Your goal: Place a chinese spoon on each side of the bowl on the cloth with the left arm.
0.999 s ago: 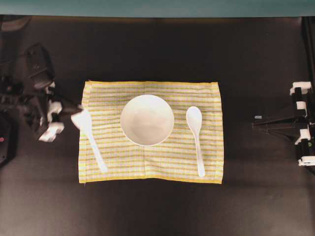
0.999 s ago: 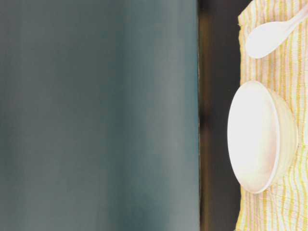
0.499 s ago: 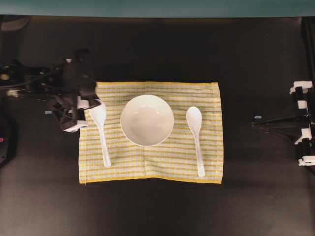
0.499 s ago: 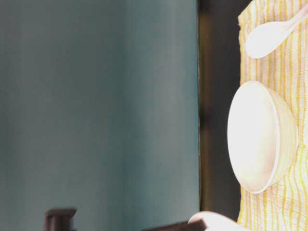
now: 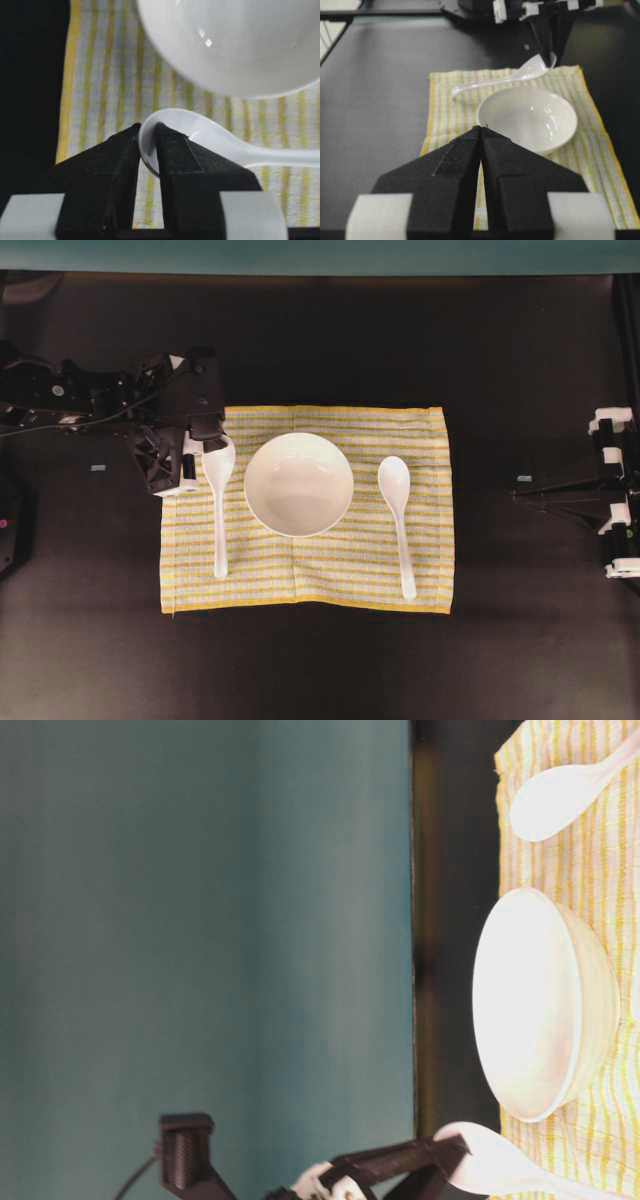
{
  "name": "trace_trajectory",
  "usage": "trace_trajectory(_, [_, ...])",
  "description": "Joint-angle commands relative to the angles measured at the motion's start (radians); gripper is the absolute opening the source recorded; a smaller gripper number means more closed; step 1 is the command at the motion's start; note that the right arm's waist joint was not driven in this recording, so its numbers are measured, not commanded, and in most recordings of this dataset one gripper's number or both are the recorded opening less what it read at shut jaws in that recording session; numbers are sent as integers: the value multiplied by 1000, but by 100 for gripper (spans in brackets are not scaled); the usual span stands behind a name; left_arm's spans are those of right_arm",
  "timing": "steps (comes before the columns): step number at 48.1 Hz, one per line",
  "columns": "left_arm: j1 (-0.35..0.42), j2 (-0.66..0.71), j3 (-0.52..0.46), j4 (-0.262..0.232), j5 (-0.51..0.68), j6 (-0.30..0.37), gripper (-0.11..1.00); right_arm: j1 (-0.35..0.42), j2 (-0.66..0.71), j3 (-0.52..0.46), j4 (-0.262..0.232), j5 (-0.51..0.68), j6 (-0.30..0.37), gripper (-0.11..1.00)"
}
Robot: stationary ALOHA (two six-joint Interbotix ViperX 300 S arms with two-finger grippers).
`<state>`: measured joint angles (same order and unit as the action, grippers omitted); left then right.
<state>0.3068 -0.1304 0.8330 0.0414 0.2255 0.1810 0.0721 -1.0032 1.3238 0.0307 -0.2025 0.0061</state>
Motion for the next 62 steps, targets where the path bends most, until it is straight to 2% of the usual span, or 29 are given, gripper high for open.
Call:
trace_trajectory(1, [14, 6, 20, 6, -26, 18, 9, 0, 5, -6, 3, -9, 8, 0])
trace_trajectory(5, [14, 9, 35, 6, -38, 6, 10, 0, 6, -6, 3, -9, 8, 0])
trace_trajectory(8, [14, 11, 46, 6, -51, 6, 15, 0, 6, -6, 3, -9, 8, 0])
trace_trajectory(19, [14, 29, 92, 5, -242, 9, 76, 0, 8, -5, 3, -25, 8, 0])
trace_trajectory(23, [14, 26, 107, 5, -291, 9, 89, 0, 5, -5, 3, -23, 8, 0])
trace_trajectory(27, [2, 11, 114, 5, -310, 5, 88, 0, 5, -5, 3, -17, 8, 0])
trace_trajectory(32, [-58, -44, 104, 5, -302, -2, 87, 0, 5, -5, 3, 3, 8, 0])
trace_trajectory(43, [-230, -276, 81, 5, -301, -51, 87, 0, -32, -5, 3, 193, 8, 0])
trace_trajectory(50, [-324, -399, 140, 5, -285, -104, 86, 0, -92, -6, 3, 284, 9, 0])
trace_trajectory(56, [-417, -514, 209, 5, -281, -158, 86, 0, -149, -6, 2, 268, 5, 0])
trace_trajectory(62, [-459, -640, 261, 5, -259, -221, 86, 0, -192, -8, 0, 245, -3, 0])
